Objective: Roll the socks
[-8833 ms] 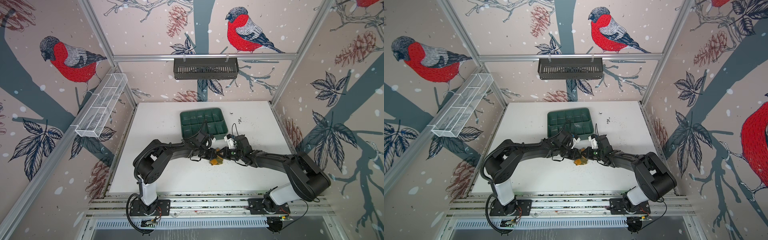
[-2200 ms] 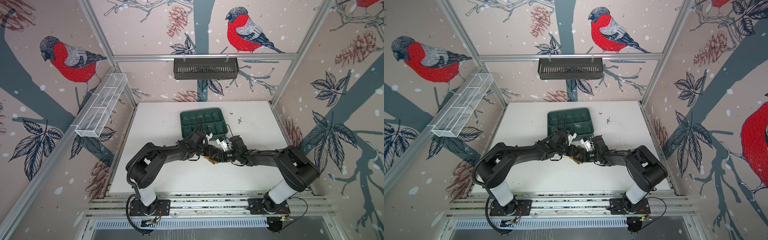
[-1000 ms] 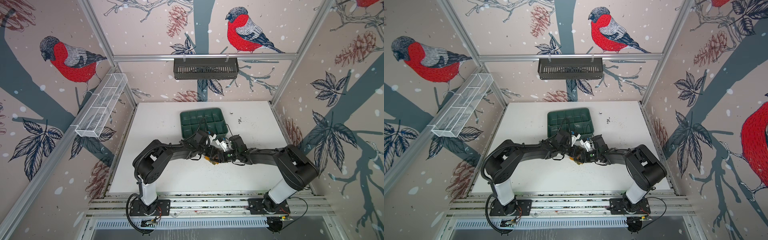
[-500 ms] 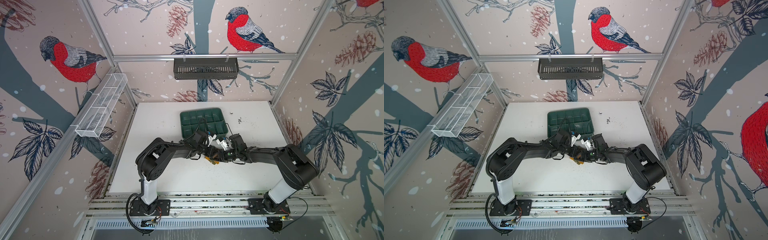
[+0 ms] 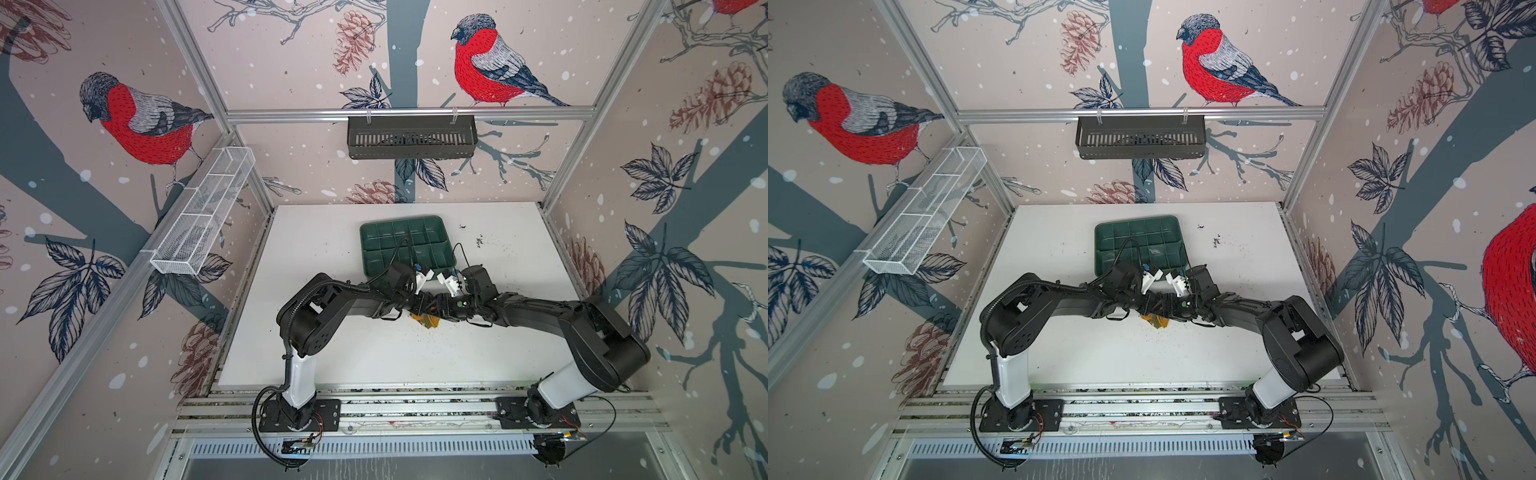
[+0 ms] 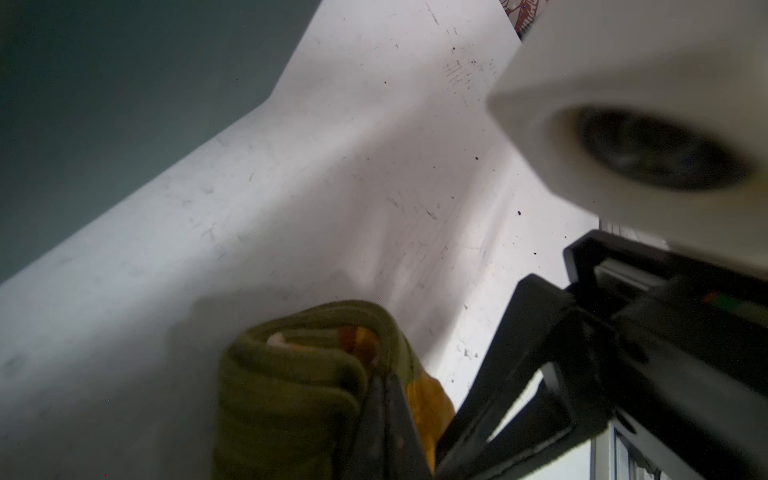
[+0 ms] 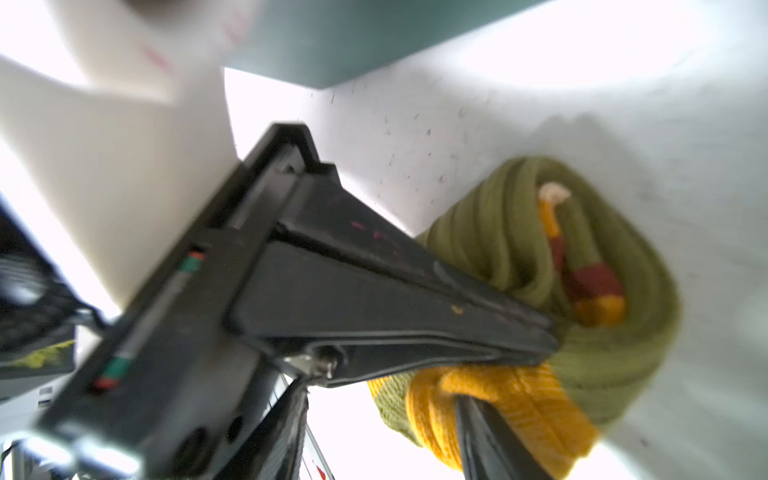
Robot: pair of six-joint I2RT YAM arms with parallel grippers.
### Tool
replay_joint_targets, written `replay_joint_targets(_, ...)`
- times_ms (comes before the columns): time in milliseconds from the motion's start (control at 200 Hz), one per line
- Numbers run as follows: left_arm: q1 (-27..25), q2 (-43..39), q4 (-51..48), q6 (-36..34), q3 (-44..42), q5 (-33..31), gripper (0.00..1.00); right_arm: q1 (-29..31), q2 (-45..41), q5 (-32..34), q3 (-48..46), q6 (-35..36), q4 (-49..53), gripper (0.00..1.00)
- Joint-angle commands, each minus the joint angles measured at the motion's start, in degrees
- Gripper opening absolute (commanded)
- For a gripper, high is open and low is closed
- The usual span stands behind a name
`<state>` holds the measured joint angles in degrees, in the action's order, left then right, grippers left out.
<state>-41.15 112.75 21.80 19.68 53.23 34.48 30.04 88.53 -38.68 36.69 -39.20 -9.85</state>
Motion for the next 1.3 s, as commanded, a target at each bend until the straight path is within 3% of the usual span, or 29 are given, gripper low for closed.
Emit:
replay_joint_targets(0,-0.17,1.59,-16.42,0.05,-1.38,3.35,0.0,-1.15,-2.43,6.99,-0.44,0.46,-1.93,0.59)
replay_joint_targets(580,1.76,1.77,-9.74,3.46,-4.23,4.28,0.0,-2.73,-16.27,7.15,-11.14,-4.38,8.61,0.57)
replay_joint_targets(1046,1.61,1.16,-1.56,11.3,-7.86,2.7,0.0,-0.79,-16.99,6.56,-20.41,-16.5,-9.05,0.46)
replay_joint_targets(1296,0.9,1.94,0.64,13.34,-7.88,2.79,0.0,0.04,-10.24,6.45,-21.63,-19.26,-17.32,0.41)
